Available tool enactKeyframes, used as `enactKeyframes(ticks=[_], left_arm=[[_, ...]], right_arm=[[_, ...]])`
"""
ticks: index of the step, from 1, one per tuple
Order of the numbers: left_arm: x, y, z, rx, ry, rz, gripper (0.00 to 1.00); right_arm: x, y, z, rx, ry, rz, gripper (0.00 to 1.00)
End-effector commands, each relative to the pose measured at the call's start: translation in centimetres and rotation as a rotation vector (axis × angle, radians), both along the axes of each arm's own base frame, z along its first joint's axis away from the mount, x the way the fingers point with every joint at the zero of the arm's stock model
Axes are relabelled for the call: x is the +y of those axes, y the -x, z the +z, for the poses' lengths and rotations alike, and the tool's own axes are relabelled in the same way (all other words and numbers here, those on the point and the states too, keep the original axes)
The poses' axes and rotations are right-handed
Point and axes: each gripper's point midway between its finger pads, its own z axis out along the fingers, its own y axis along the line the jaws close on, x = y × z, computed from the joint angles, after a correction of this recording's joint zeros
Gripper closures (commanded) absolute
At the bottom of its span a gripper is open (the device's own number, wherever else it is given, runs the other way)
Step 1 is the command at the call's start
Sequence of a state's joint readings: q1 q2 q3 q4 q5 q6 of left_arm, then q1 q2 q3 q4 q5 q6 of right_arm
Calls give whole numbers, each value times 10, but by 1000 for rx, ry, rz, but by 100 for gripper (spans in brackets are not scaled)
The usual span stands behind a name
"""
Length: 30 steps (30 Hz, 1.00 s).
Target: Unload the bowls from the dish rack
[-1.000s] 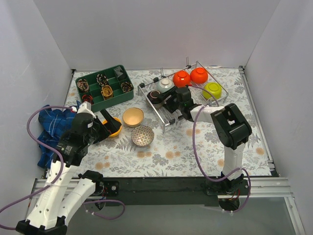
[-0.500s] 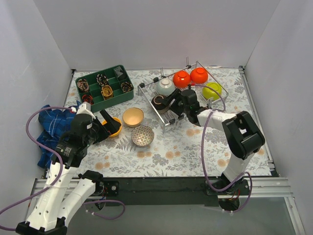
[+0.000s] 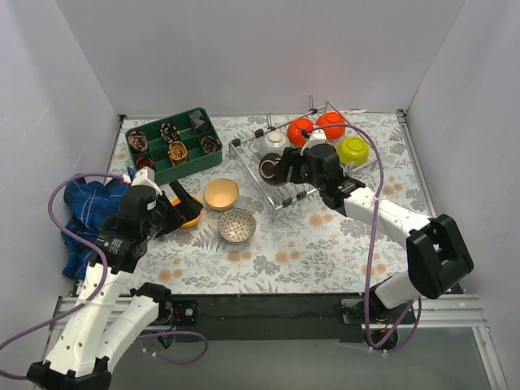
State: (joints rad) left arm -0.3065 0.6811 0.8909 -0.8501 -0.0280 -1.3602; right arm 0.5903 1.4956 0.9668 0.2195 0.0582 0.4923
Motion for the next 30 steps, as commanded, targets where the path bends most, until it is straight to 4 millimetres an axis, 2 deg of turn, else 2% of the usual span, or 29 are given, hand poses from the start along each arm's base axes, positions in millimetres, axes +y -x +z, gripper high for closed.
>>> enactKeyframes(ticks=[1, 3, 4, 5, 6, 7, 8, 9, 10, 11, 12, 13, 14, 16, 17, 18, 19, 21, 23, 24, 25, 26, 30], left_arm=[[-12, -7, -2, 18, 14, -61, 2], [-19, -10, 1, 27, 34, -81, 2], [-22, -13, 2, 30, 41, -89, 2], [-27, -16, 0, 54, 53, -106, 2], [-30, -18, 4, 54, 63, -115, 2], [-34, -21, 6, 55, 74, -128, 2], [-38, -25, 4, 78, 83, -136, 2], [-43, -27, 11, 77, 102, -153, 2], [-47, -29, 12, 91, 110, -164, 2], [-50, -33, 9, 120, 120, -164, 2], [-52, -34, 8, 141, 126, -164, 2], [-55, -37, 13, 142, 136, -164, 2], [-58, -41, 8, 173, 145, -160, 2], [-64, -46, 15, 179, 171, -173, 2], [-67, -50, 11, 204, 178, -176, 2], [-72, -50, 14, 213, 200, -190, 2], [-76, -53, 19, 213, 214, -201, 2], [-83, -57, 17, 240, 230, -211, 2], [-88, -59, 22, 244, 248, -225, 2], [-92, -60, 19, 256, 250, -233, 2], [-96, -60, 20, 263, 263, -237, 2], [-99, -60, 21, 265, 272, -246, 2], [-117, -59, 17, 297, 294, -277, 2]], right_arm=[[8, 14, 82, -422, 298, 121, 99], [0, 21, 85, -500, 455, 88, 99], [9, 38, 90, -550, 499, 118, 99], [-3, 40, 86, -591, 635, 96, 99], [-3, 46, 86, -623, 683, 99, 99], [4, 61, 94, -677, 705, 114, 99], [-7, 65, 85, -715, 833, 111, 99], [0, 77, 97, -775, 829, 108, 99], [-6, 80, 98, -794, 884, 81, 99], [-9, 85, 89, -828, 974, 106, 99], [-5, 93, 99, -882, 969, 93, 99], [-7, 96, 96, -900, 1009, 89, 99], [-8, 99, 92, -947, 1102, 112, 99], [-2, 110, 101, -1021, 1113, 75, 99], [-1, 114, 102, -1053, 1142, 73, 99], [2, 120, 94, -1098, 1221, 103, 99], [1, 123, 109, -1141, 1180, 34, 99], [3, 132, 108, -1221, 1262, 24, 99], [-4, 138, 125, -1268, 1212, -89, 99], [2, 141, 119, -1290, 1251, -83, 99], [1, 142, 121, -1316, 1301, -100, 99], [-4, 145, 130, -1329, 1264, -168, 99], [12, 151, 127, -1364, 1283, -155, 99]])
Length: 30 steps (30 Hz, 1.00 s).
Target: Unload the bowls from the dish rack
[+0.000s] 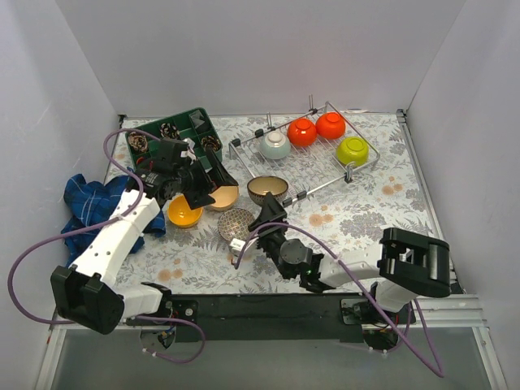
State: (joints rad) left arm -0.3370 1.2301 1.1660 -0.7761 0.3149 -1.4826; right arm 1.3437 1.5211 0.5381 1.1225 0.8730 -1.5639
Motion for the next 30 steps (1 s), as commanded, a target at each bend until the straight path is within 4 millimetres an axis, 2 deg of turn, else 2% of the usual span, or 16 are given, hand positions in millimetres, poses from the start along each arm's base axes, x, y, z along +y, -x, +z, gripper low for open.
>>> enactKeyframes(ticks=[1, 7, 17, 21, 22, 28, 29, 30], left_arm=[[-25, 3, 16, 1, 73, -54, 2], [-35, 1, 15, 8, 79, -58, 5], [-58, 6, -19, 103, 28, -135, 22], [-64, 11, -29, 128, 15, -161, 39], [-65, 10, -29, 126, 14, -162, 49], [-61, 4, -22, 83, -7, -141, 89], [-59, 1, -21, 69, -19, -128, 100], [-58, -1, -19, 59, -25, -120, 100]], right_arm=[[-25, 12, 88, -198, -381, -47, 99], [-13, 14, 85, -208, -351, -36, 99], [-1, 15, 79, -220, -315, -23, 99], [2, 16, 77, -221, -302, -24, 99], [1, 16, 76, -221, -299, -26, 99], [3, 17, 70, -213, -285, -31, 97], [2, 17, 69, -210, -280, -36, 88], [1, 17, 67, -204, -279, -45, 79]])
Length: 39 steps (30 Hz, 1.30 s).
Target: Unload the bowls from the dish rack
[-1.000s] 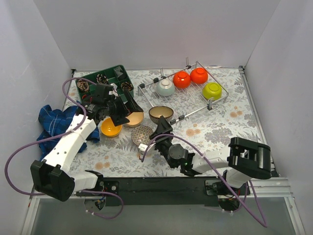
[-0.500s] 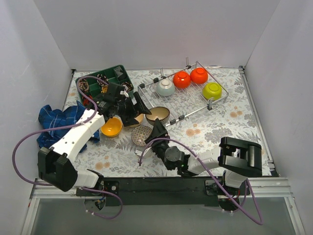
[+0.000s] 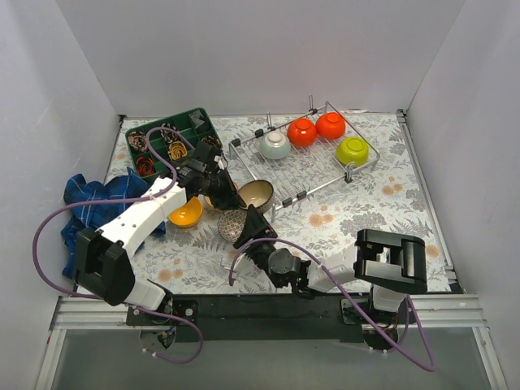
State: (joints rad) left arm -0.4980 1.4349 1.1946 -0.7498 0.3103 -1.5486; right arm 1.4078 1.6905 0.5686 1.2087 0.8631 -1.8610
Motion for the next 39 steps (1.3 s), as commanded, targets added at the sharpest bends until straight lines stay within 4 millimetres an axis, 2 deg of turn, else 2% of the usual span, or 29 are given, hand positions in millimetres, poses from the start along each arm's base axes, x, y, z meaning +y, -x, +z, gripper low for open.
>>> enactKeyframes(ticks=[1, 3, 4, 7, 10, 13, 15, 16, 18, 19, 20, 21, 22, 23, 24, 25, 26, 27, 28, 33, 35, 39], left_arm=[[1, -11, 31, -121, 7, -2, 100], [7, -17, 32, -151, -30, 22, 100], [9, -20, 37, -168, -38, 29, 100], [21, -33, 44, -235, -99, 74, 100], [34, -45, 49, -295, -169, 115, 100], [49, -56, 49, -339, -248, 168, 100], [55, -57, 47, -351, -271, 183, 100], [60, -57, 48, -368, -290, 195, 100], [68, -55, 44, -382, -318, 203, 100], [74, -55, 49, -409, -333, 215, 100], [77, -52, 44, -410, -345, 213, 100], [79, -50, 44, -418, -350, 211, 100], [82, -49, 44, -426, -357, 215, 100], [85, -47, 47, -448, -359, 218, 100], [88, -44, 41, -444, -370, 212, 100], [90, -45, 41, -459, -373, 216, 100], [92, -45, 44, -480, -375, 210, 100], [93, -43, 35, -478, -388, 197, 100], [94, -45, 34, -490, -390, 198, 100], [102, -68, 27, -568, -435, 207, 100], [105, -80, 28, -592, -439, 218, 100], [111, -101, 16, -599, -458, 215, 100]], right_arm=[[-36, -2, 87, -47, -584, -59, 60], [-39, -1, 82, -34, -579, -76, 39], [-41, -1, 81, -29, -581, -85, 25], [-48, 1, 72, 1, -583, -117, 10], [-56, 4, 63, 39, -589, -144, 4], [-66, 3, 49, 100, -611, -195, 2], [-76, 2, 40, 140, -590, -234, 2], [-78, 2, 34, 188, -648, -240, 2], [-83, 2, 23, 257, -609, -271, 2], [-75, 4, 14, 370, -731, -267, 2], [-82, 5, 1, 426, -631, -300, 2], [-78, 8, -7, 508, -624, -284, 2], [-73, 10, 6, 587, -719, -272, 2], [-74, 9, -1, 679, -825, -299, 2], [-79, 12, -15, 737, -768, -324, 2], [-82, 9, -9, 768, -812, -330, 2], [-83, 10, -13, 818, -860, -346, 2], [-85, 14, -22, 874, -826, -360, 2], [-90, 11, -22, 907, -852, -380, 2], [-87, 16, -27, 1153, -1046, -385, 2], [-92, 12, -22, 1192, -1116, -384, 2], [-100, 13, -28, 1247, -1148, -405, 2]])
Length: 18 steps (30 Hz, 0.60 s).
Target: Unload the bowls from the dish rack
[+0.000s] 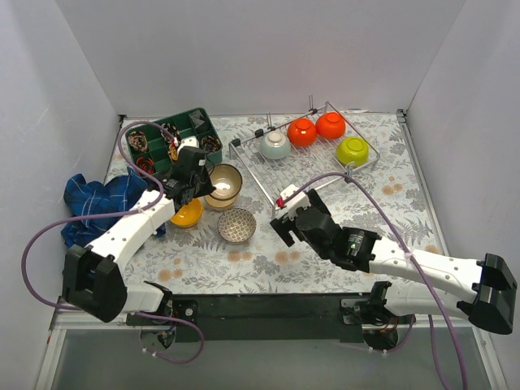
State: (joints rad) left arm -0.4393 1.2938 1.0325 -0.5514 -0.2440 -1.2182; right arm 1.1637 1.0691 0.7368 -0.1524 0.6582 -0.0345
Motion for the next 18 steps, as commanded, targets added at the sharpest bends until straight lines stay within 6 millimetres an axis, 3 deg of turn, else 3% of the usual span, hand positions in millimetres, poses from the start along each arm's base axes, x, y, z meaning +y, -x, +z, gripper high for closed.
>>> enactKeyframes(ticks=[1, 14, 18], left_arm=[[2, -46, 20, -157, 9, 6, 100], [2, -59, -38, -66, -35, -10, 100], [-3, -59, -47, -52, -18, -15, 91]], right_arm=[[1, 12, -3, 136, -147, -7, 2], [-24, 14, -7, 176, -200, -63, 1], [-28, 12, -7, 173, -195, -80, 2]])
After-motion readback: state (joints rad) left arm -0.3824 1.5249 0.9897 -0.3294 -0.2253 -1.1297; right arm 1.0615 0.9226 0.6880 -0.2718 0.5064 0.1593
